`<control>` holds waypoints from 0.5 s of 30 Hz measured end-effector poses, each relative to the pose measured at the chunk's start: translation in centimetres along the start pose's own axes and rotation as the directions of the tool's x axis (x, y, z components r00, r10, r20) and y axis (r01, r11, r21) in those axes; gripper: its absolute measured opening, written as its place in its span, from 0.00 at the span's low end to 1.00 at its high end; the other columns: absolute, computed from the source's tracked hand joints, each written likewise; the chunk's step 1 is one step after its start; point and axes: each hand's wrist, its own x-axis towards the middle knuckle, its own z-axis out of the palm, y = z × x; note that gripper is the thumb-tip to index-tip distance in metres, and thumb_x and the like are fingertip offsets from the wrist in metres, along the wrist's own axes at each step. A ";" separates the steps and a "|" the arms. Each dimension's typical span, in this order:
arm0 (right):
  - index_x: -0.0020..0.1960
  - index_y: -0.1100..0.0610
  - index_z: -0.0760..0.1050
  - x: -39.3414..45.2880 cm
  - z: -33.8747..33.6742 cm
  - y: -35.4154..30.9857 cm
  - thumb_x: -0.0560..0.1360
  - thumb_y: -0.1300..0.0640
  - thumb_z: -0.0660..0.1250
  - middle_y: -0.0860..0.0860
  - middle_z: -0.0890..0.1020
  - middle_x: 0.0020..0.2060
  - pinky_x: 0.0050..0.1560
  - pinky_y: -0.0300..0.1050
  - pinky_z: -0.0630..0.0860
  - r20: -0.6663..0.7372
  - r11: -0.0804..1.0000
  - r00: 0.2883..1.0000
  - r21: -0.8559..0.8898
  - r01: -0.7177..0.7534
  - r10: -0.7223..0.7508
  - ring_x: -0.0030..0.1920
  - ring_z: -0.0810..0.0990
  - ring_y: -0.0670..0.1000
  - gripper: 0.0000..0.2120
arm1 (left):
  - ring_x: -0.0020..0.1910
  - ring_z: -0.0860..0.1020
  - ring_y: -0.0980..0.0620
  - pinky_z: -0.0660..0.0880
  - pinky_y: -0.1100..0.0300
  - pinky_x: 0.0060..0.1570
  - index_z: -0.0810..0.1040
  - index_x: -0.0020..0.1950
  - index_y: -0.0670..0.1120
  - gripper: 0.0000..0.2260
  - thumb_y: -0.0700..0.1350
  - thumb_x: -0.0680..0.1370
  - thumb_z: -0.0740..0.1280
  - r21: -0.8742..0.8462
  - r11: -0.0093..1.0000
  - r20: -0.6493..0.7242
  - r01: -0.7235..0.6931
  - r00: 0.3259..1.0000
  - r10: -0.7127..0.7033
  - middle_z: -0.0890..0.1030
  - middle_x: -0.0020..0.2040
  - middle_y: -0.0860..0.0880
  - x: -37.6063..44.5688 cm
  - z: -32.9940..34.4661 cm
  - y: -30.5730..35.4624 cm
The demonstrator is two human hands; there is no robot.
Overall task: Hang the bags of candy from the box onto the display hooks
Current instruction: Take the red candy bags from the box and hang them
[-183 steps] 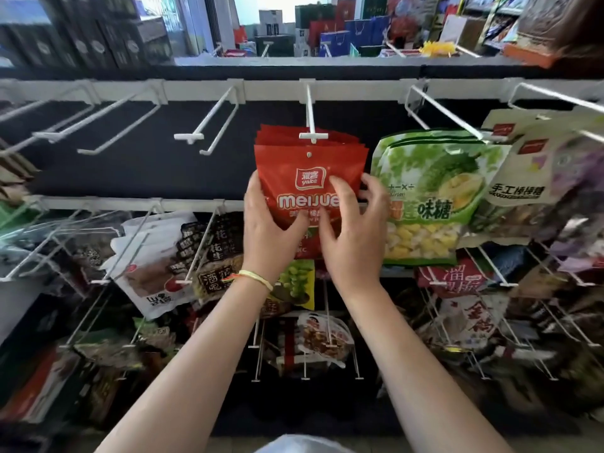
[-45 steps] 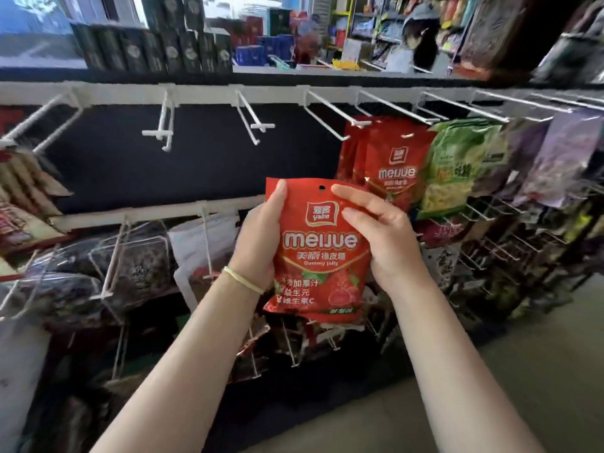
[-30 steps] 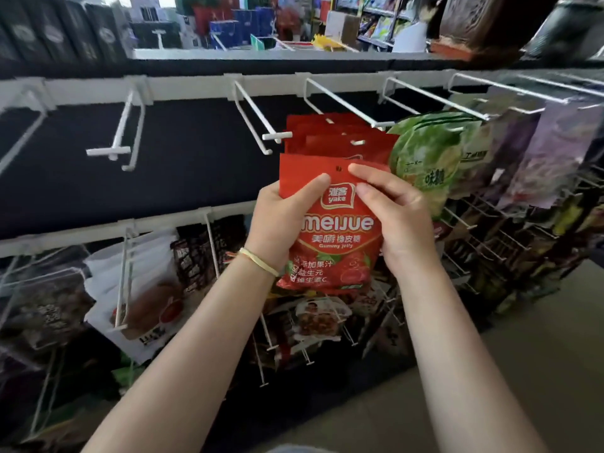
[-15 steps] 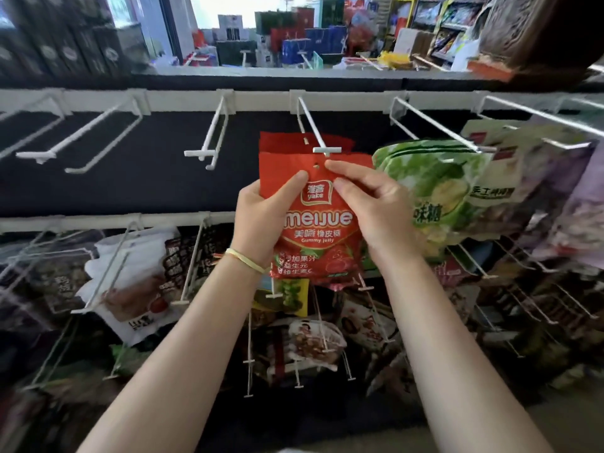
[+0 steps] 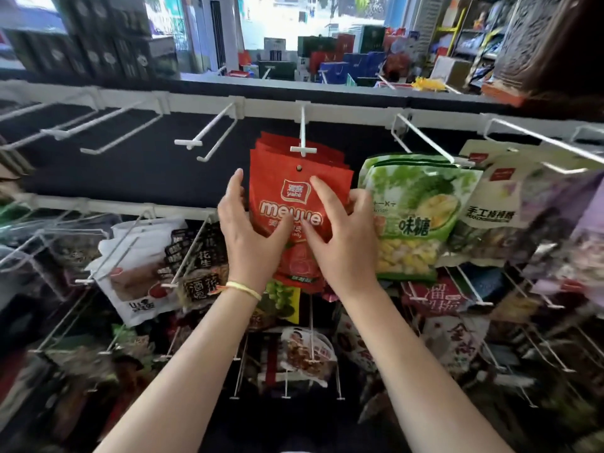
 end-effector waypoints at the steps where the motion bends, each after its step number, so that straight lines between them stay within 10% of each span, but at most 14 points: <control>1: 0.73 0.50 0.72 -0.3 0.1 0.2 0.76 0.50 0.73 0.59 0.72 0.61 0.60 0.43 0.73 -0.034 0.997 0.999 -0.073 0.014 -0.016 0.61 0.72 0.54 0.27 | 0.72 0.65 0.53 0.67 0.55 0.70 0.56 0.80 0.51 0.41 0.47 0.73 0.76 0.022 0.999 0.046 -0.042 0.998 0.041 0.64 0.71 0.51 -0.3 0.0 -0.3; 6: 0.74 0.51 0.72 -1.3 0.6 0.3 0.79 0.56 0.68 0.57 0.69 0.74 0.72 0.59 0.62 -0.040 0.941 0.977 -0.281 0.189 -0.208 0.74 0.65 0.60 0.23 | 0.75 0.64 0.45 0.69 0.50 0.70 0.57 0.79 0.61 0.40 0.52 0.72 0.74 0.107 0.990 0.240 -0.095 0.968 0.067 0.56 0.78 0.42 -0.8 -0.1 -0.1; 15: 0.77 0.53 0.66 -2.4 1.5 0.7 0.78 0.58 0.68 0.55 0.63 0.79 0.76 0.63 0.61 0.292 0.973 0.955 -0.205 0.105 -0.042 0.79 0.59 0.60 0.29 | 0.64 0.76 0.43 0.78 0.51 0.60 0.48 0.80 0.65 0.41 0.50 0.77 0.72 0.243 0.963 0.361 -0.120 0.932 0.025 0.63 0.74 0.42 1.2 -0.1 -1.0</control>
